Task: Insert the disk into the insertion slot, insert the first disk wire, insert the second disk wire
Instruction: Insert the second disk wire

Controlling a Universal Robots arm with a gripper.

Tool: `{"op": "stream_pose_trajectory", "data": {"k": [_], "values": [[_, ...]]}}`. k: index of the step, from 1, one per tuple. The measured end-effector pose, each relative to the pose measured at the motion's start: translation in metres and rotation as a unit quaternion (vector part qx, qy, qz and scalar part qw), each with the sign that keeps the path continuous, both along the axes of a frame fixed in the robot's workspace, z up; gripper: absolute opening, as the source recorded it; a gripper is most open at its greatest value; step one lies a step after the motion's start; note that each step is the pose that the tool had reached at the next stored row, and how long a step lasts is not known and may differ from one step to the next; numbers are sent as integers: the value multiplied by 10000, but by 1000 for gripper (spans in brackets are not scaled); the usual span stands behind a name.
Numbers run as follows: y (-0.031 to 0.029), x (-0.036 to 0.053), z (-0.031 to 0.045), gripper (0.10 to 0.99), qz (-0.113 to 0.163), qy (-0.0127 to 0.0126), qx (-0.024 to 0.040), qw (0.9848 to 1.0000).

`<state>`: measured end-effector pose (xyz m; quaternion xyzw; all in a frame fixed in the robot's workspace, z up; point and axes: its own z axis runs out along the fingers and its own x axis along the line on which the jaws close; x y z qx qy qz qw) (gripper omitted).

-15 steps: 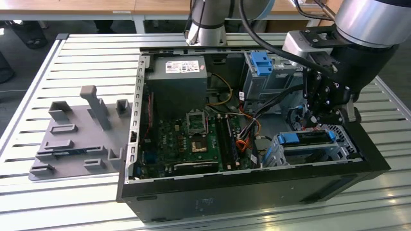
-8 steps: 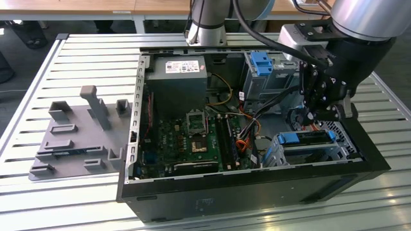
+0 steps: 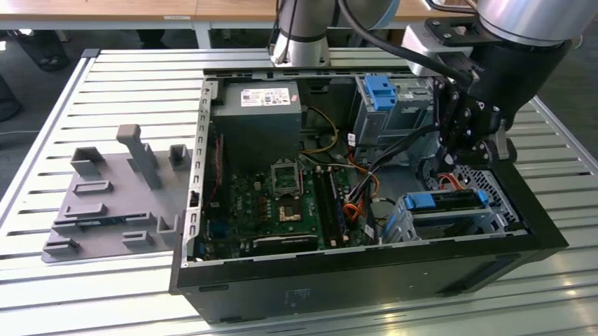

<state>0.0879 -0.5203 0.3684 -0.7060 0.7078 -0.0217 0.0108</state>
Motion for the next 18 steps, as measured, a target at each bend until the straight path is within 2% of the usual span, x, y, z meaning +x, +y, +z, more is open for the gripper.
{"op": "stream_pose_trajectory", "data": {"k": [5, 13, 14, 15, 16, 17, 18], "values": [[112, 0, -1, 106, 0, 0, 0, 10000], [184, 20, -62, 106, 19, 0, -1, 10000], [195, 20, -66, 114, 21, 0, 0, 10000], [209, 21, -67, 169, 23, -1, 0, 10000], [223, 21, -69, 169, 24, -1, 0, 10000], [236, 21, -72, 231, 24, -1, 0, 10000], [247, 21, -77, 231, 24, -1, 0, 10000]]}}
